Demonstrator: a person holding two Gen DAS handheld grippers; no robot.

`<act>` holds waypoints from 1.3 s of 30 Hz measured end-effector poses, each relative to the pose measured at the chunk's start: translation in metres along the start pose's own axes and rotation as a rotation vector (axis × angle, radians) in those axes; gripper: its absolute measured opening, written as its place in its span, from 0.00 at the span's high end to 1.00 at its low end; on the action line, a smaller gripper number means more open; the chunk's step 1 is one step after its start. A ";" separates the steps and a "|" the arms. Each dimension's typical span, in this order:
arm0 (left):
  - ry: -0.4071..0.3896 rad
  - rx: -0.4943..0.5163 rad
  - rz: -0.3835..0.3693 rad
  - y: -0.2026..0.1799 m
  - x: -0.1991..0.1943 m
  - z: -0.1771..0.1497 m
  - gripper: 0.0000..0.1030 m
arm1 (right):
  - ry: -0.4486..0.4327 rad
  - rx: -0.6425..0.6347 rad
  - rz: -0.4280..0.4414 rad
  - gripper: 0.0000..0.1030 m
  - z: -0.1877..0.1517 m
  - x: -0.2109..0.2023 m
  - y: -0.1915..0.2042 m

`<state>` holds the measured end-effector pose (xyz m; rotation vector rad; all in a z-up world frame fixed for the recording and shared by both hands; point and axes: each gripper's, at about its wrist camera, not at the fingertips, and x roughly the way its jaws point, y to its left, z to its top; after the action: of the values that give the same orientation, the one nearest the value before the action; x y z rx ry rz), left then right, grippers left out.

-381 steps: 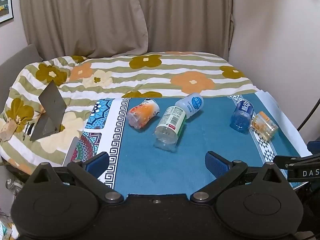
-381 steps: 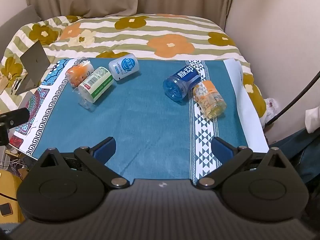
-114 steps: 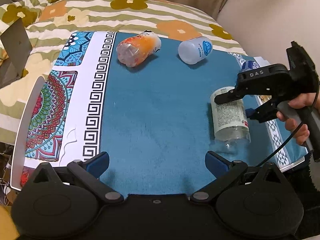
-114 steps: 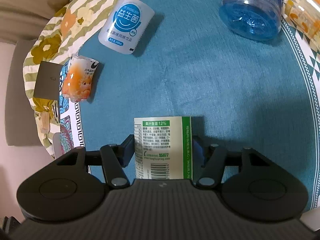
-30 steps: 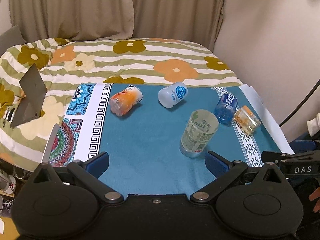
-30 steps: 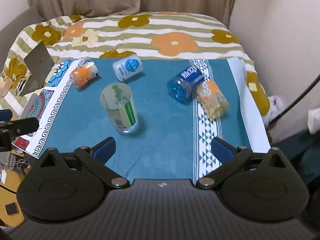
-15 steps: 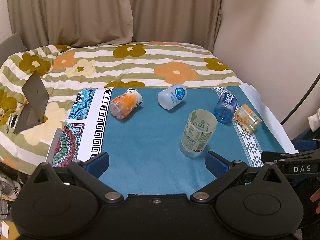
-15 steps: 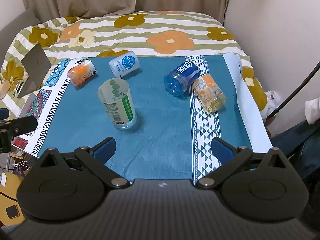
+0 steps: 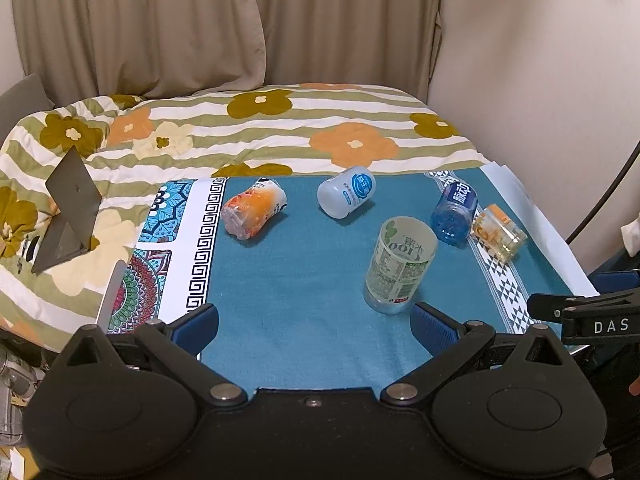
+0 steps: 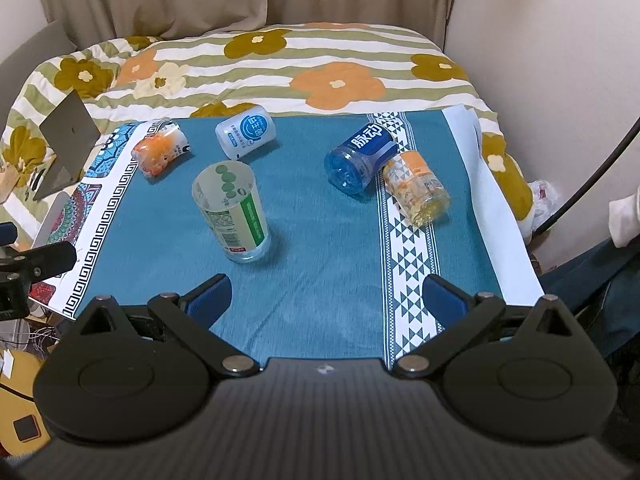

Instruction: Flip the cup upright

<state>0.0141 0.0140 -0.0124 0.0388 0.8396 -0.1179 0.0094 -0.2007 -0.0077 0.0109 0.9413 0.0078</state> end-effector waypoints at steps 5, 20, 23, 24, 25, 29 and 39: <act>0.000 0.000 0.001 0.000 0.000 0.000 0.00 | -0.001 0.000 0.001 0.00 0.001 0.000 -0.001; -0.007 0.012 0.016 0.000 -0.001 -0.001 0.00 | -0.002 0.002 0.001 0.00 0.001 -0.001 -0.002; -0.009 0.015 0.020 -0.001 -0.001 0.000 0.00 | -0.003 0.001 0.000 0.00 0.002 -0.001 -0.002; -0.010 0.015 0.021 -0.001 -0.001 0.000 0.00 | -0.003 0.001 0.000 0.00 0.002 -0.001 -0.002; -0.010 0.015 0.022 -0.001 -0.001 0.000 0.00 | -0.004 0.001 0.000 0.00 0.003 -0.002 -0.003; -0.008 0.013 0.031 -0.001 -0.001 0.000 0.00 | -0.006 0.002 -0.001 0.00 0.005 -0.002 -0.004; -0.035 0.013 0.086 0.000 -0.004 0.001 0.00 | -0.006 0.004 0.000 0.00 0.005 -0.003 -0.003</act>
<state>0.0124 0.0138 -0.0086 0.0846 0.8007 -0.0433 0.0115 -0.2036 -0.0026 0.0144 0.9353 0.0056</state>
